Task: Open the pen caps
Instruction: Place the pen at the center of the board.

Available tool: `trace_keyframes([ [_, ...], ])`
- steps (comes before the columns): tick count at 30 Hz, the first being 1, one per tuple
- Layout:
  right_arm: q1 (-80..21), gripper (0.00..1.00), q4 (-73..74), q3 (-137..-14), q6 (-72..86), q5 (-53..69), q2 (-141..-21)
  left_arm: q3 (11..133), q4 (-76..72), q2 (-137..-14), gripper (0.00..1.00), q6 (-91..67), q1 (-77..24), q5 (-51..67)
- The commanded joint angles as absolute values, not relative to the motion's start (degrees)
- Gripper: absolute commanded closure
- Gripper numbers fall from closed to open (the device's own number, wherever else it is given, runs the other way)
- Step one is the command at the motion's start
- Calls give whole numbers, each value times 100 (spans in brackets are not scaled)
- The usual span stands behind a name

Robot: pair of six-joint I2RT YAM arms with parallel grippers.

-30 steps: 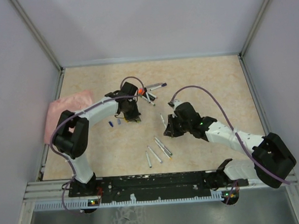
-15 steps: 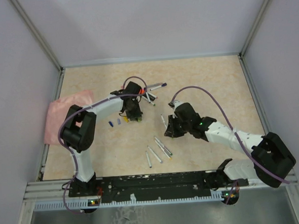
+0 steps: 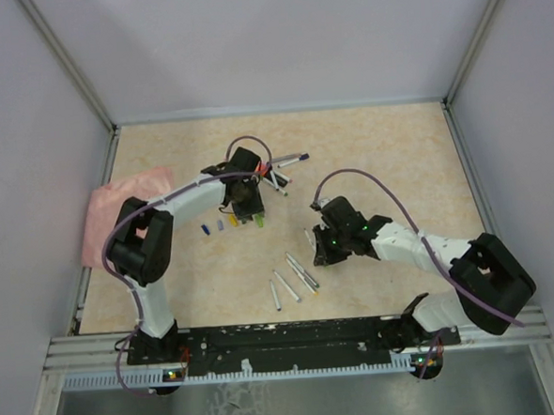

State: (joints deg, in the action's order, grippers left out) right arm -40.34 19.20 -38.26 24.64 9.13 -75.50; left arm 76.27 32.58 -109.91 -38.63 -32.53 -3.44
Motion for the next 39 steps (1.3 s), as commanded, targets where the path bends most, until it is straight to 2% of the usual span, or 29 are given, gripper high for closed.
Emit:
trace_keyframes([
  [1,-4069,99,2025,-3969,2257,980,-7780,7809,3209,-10375,57,-3610,-3261,-557],
  [3,-4075,98,2049,-3964,2214,1021,-7897,7805,3119,-10187,54,-3440,-3248,-579],
  [8,-4120,95,2145,-3956,2083,1013,-8061,7595,2636,-9619,34,-2635,-3087,-223],
  [12,-4131,91,2195,-3959,2015,1012,-8139,7027,1883,-8959,22,-2274,-2835,57],
  [16,-4194,86,2202,-4013,1970,1051,-8285,6353,979,-8402,14,-2199,-2557,429],
  [28,-4241,73,2276,-4116,1942,1017,-8486,5877,591,-8074,15,-2329,-1875,1287],
  [39,-4241,68,2338,-4311,1900,980,-8343,5766,524,-8011,15,-2268,-1772,1424],
])
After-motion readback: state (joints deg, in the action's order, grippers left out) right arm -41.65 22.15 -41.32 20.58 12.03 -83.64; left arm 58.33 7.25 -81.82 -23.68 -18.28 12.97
